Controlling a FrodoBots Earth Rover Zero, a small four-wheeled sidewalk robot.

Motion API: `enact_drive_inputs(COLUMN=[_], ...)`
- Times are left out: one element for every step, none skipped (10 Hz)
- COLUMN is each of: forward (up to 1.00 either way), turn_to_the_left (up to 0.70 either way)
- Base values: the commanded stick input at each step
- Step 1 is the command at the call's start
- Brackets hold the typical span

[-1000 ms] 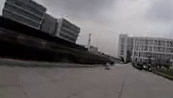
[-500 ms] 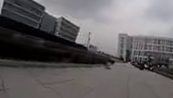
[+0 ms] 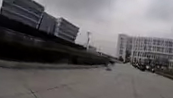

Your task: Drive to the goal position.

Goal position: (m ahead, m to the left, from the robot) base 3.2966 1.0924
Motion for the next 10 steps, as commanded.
enact_drive_inputs(forward=[0.0,0.0,0.0,0.0,0.0,0.0,0.0,0.0,0.0,0.0], turn_to_the_left=[-0.68,-0.7,-0.7,-0.7,-0.7,-0.7,-0.7,-0.7,-0.7,-0.7])
